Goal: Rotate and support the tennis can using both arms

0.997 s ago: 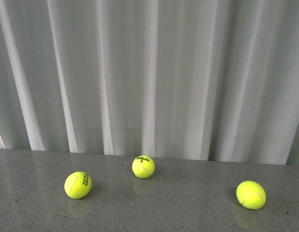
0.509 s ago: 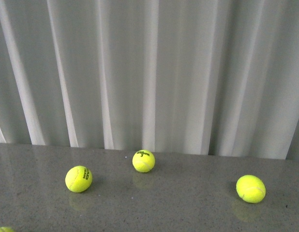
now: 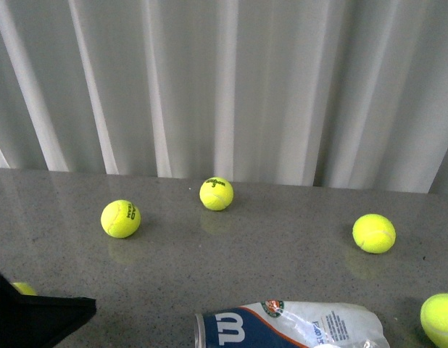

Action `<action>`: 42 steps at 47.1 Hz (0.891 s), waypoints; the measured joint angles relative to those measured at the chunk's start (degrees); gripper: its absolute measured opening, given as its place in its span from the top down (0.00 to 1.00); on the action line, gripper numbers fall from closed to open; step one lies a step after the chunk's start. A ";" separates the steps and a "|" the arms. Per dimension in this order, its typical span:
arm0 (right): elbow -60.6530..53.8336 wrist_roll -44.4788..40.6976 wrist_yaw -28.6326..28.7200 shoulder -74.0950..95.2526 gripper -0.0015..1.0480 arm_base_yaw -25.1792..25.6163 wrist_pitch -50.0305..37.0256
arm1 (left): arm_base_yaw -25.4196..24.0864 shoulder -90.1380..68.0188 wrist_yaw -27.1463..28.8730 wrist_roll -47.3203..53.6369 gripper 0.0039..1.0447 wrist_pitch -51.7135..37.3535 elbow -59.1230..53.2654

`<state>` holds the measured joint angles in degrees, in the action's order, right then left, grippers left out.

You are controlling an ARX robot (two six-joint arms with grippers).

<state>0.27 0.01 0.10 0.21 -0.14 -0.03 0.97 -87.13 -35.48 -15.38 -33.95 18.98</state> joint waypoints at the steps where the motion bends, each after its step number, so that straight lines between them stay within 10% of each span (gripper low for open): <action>1: 0.00 0.00 -0.02 0.00 0.07 0.00 0.00 | 0.39 -1.92 -0.20 -0.07 0.06 -0.61 0.61; 42: 0.00 0.00 0.00 0.00 0.07 0.02 0.00 | 13.92 -29.46 -0.70 -9.09 0.06 -12.15 16.68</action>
<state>0.27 0.01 0.10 0.21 -0.12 -0.03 14.90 -116.60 -36.18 -24.47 -46.11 35.66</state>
